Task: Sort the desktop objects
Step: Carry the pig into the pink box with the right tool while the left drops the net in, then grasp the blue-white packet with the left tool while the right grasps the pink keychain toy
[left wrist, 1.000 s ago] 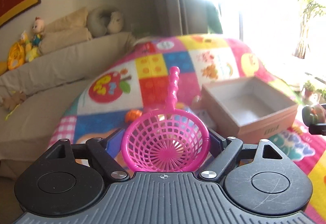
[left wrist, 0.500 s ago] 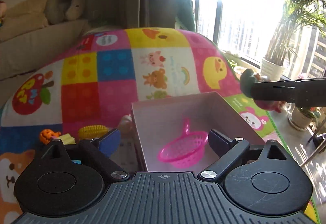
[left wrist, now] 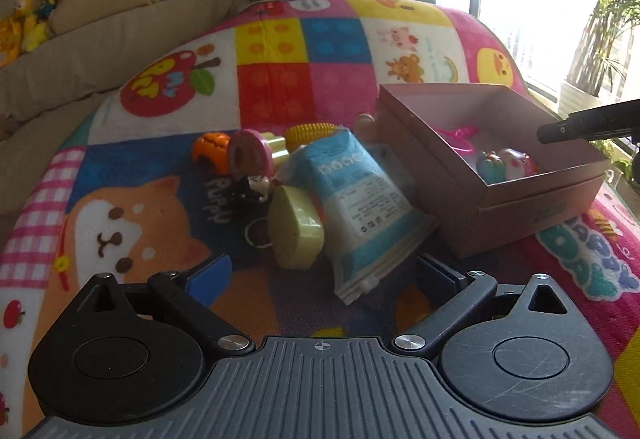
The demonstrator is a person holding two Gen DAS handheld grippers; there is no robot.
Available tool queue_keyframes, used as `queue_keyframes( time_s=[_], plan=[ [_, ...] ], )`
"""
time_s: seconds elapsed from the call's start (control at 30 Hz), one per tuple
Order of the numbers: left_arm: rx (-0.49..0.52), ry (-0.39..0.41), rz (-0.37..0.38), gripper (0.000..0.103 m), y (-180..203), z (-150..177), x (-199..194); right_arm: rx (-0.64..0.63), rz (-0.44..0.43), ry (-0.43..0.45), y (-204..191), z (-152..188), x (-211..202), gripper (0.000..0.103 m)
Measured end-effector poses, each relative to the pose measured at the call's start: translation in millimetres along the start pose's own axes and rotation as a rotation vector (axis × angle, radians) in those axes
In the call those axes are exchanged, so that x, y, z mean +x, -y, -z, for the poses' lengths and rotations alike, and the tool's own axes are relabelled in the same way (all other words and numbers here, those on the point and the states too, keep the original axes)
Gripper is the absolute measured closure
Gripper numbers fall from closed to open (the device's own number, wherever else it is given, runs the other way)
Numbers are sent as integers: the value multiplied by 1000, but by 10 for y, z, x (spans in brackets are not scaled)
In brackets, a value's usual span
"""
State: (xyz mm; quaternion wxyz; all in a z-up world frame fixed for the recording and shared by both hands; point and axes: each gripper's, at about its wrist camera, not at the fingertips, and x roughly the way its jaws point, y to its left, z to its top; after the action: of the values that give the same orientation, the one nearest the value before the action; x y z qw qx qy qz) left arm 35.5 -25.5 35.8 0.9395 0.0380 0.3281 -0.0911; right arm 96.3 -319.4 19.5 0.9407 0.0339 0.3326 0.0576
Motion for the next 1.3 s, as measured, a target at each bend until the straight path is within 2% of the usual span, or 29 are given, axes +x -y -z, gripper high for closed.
queue_keyframes(
  time_s=[0.07,0.2,0.4,0.5,0.57,0.6,0.83,0.9,1.0,1.07,1.1,1.13,1.2,1.3],
  plan=[
    [-9,2,4,2,-28,-10,19,-30,14,9,-125,-42,94,39],
    [-70,-11,23,2,-59,-51,110,-69,-37,-1,-281,-108,164,39],
    [-132,-7,-23,2,-58,-198,394,-112,-26,61,-397,-115,-174,39],
    [-156,3,-17,16,-133,-209,406,-120,-61,80,-458,-108,-378,39],
    [-142,12,-4,40,-173,-180,343,-132,-96,92,-537,-111,-493,39],
    [-140,13,10,46,-194,-159,306,-142,-111,98,-594,-115,-540,39],
    [-101,0,3,45,-435,249,-237,-273,-254,99,-1295,-114,-615,39],
    [-103,-12,45,45,-522,358,-408,-305,-298,74,-1564,-103,-543,39],
    [-99,-18,93,40,-608,511,-609,-321,-364,9,-1925,-79,-390,39],
    [-98,-15,73,27,-645,578,-691,-337,-397,-21,-2166,-60,-283,39],
    [-103,-12,69,25,-670,603,-716,-344,-410,-34,-2286,-55,-228,36],
    [-112,-9,71,22,-700,627,-737,-353,-427,-55,-2416,-51,-158,29],
    [-135,-6,77,19,-737,662,-746,-365,-460,-107,-2674,-51,18,21],
    [-156,-11,88,18,-737,708,-730,-433,-451,-152,-3064,10,293,20]
  ],
)
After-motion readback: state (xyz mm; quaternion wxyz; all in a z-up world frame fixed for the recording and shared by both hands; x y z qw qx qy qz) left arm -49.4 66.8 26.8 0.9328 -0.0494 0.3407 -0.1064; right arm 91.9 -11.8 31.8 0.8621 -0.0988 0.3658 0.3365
